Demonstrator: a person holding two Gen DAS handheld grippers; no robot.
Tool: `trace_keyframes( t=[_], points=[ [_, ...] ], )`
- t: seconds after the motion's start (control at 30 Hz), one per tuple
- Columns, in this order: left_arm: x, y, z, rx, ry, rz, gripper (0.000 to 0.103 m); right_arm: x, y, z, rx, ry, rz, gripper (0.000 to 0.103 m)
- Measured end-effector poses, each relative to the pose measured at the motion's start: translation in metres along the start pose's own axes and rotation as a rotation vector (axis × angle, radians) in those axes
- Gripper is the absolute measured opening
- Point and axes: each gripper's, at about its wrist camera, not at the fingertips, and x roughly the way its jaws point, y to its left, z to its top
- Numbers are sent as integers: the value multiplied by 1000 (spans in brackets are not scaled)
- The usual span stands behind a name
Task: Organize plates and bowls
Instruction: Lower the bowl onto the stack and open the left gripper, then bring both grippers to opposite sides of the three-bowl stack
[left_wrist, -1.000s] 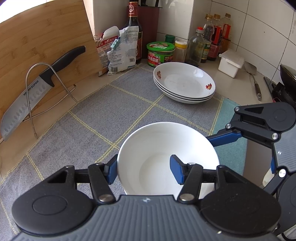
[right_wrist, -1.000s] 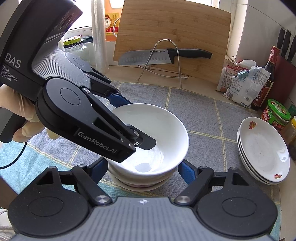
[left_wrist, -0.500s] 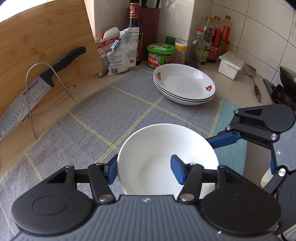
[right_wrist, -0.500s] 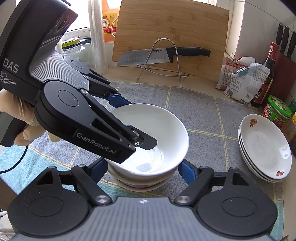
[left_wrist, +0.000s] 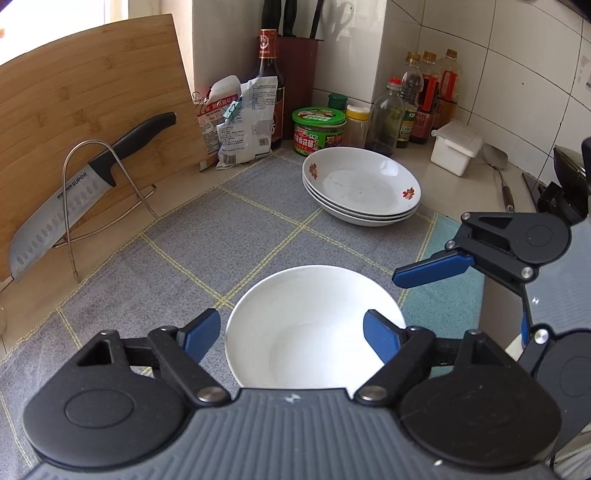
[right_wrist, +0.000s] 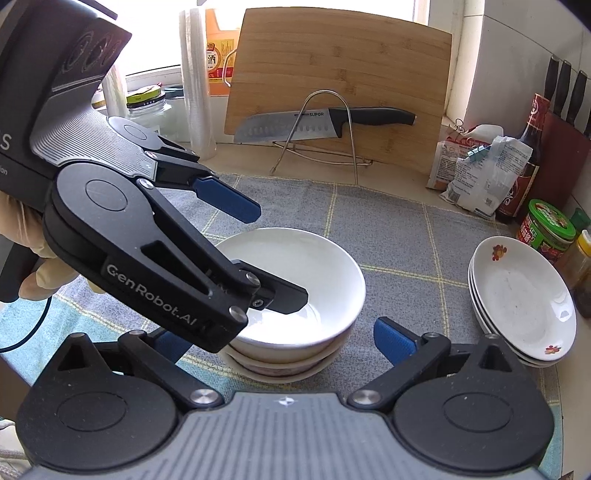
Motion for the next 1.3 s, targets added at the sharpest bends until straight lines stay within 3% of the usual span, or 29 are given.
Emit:
trace_keyframes(
  t=[0.37, 0.5, 0.73, 1.0, 1.3],
  points=[
    [-9, -1, -12, -56, -31, 23, 86, 0, -3, -8, 9, 24, 3, 103],
    [-22, 1, -16, -71, -66, 63, 95, 7, -8, -16, 3, 49, 15, 103],
    [-41, -4, -33, -126, -72, 107, 96, 30, -25, -34, -4, 110, 49, 103],
    [-35, -15, -64, -240, -32, 172, 98, 56, -42, -38, -82, 136, 115, 103],
    [0, -25, -89, -224, 50, 233, 98, 65, -41, -45, -170, 160, 131, 103]
  ],
)
